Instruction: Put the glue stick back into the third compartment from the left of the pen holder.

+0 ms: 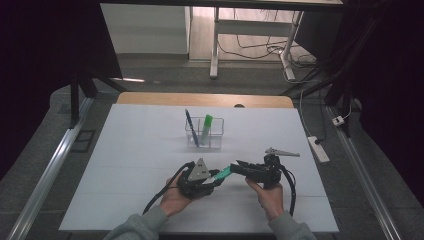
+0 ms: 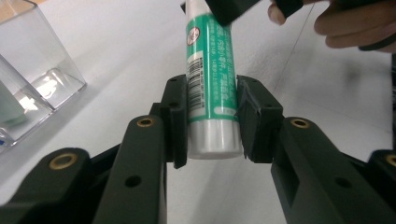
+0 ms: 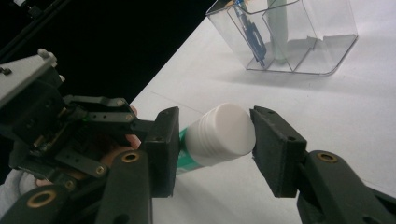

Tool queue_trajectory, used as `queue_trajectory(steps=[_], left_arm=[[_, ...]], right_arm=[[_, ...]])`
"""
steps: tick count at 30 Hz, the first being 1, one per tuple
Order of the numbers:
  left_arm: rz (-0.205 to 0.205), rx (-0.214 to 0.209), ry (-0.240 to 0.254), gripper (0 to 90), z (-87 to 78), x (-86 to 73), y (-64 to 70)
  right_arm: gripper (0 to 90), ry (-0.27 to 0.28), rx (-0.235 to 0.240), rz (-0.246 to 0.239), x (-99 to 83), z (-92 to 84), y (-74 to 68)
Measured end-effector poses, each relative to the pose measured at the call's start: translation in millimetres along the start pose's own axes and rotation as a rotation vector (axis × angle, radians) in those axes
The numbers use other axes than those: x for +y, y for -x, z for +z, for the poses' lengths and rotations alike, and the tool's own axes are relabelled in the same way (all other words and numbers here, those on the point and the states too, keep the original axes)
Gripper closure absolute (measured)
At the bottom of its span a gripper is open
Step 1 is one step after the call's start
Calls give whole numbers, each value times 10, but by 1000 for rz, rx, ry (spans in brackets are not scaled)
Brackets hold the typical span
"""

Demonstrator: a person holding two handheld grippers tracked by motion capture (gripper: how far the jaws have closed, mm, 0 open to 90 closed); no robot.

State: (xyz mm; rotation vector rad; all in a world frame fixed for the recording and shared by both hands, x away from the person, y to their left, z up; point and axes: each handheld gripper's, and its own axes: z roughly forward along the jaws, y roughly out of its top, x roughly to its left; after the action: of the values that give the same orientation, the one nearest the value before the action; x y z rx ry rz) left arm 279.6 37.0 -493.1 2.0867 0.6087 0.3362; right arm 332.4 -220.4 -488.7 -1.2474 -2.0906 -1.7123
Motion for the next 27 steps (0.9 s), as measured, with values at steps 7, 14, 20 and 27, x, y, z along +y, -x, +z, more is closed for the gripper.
queue_trajectory(steps=[7, 14, 20, 27], left_arm=[[0, 1, -31, 655, 111, 6, 44], [-31, -9, -34, 641, 104, 5, 12], [-92, 4, -19, 415, -162, -99, -141], [-131, 36, -65, 364, -575, -393, -326]], right_arm=[[605, 5, 24, -8, 12, 20, -33], [642, 5, 34, -55, 57, 35, -113], [650, 54, -14, -124, 225, 21, -192], [649, 98, -87, -199, 585, 58, -250]])
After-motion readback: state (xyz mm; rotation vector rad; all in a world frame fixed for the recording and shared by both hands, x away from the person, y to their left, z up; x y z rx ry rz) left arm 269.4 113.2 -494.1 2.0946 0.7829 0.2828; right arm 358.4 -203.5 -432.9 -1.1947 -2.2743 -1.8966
